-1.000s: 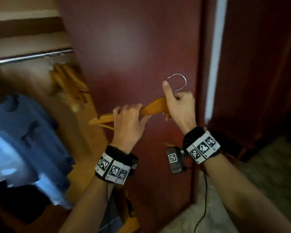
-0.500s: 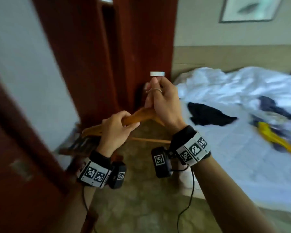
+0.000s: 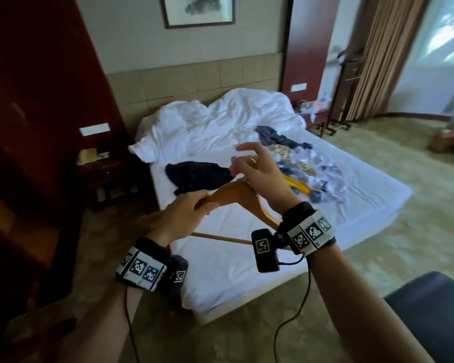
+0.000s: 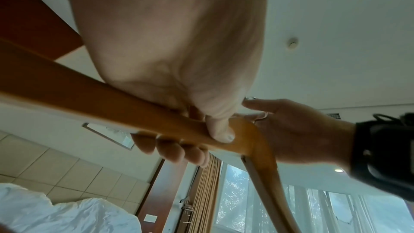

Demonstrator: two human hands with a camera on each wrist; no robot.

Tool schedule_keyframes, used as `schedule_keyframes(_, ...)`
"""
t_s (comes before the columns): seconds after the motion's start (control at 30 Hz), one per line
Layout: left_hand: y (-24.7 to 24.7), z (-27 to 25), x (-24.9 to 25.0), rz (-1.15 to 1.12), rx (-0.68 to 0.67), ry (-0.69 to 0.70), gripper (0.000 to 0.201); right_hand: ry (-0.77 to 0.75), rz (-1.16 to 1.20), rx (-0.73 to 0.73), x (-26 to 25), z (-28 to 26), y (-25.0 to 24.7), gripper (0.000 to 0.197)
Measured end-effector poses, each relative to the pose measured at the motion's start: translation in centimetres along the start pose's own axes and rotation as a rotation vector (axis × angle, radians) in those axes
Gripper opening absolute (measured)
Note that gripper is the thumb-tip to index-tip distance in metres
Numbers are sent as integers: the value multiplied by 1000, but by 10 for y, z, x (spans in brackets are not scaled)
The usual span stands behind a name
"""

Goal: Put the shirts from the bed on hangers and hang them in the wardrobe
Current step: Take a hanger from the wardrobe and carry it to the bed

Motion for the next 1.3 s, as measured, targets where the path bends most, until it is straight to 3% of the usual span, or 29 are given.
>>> schedule_keyframes(0.13,48,67,15,-47,-25,45,22,67,-225,-162,52,56,-62,67)
schedule_keyframes(0.17,60,85,20,-53,-29,55,19,75,-313,-217,64,69,-72,65)
schedule_keyframes(0.27,94,132,28,-91,-75,53,15,181,-449,-396,110,93,-87,22)
schedule_keyframes(0.4,145,190,21,-111,-139,45,19,184,-387,-212,152,138,-122,20)
schedule_keyframes(0.5,176,236,-1,-149,-100,54,31,177,-390,-141,191,176,-136,25)
schedule_keyframes(0.57,193,269,-21,-128,-31,71,37,174,-431,-96,218,208,-144,36)
schedule_keyframes(0.67,219,320,-57,-171,64,28,32,167,-525,-41,249,266,-155,41)
schedule_keyframes(0.8,263,393,-109,-163,66,-62,22,231,-671,-26,290,345,-173,43)
schedule_keyframes(1.03,351,498,-200,27,-76,-184,25,339,-908,-157,379,435,-177,34)
schedule_keyframes(1.17,401,516,-283,208,-183,-351,21,457,-896,-242,457,465,-167,35)
schedule_keyframes(1.3,435,500,-361,359,-299,-534,21,524,-959,-323,539,511,-155,34)
Point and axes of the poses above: each hand's wrist, its own z-axis towards the middle knuckle, its own y-axis out of the palm, x = y × z, the point moved 9 cm from there along z, towards the middle knuckle, and after that the axes turned 13 degrees about x, right-handed, at the moved point
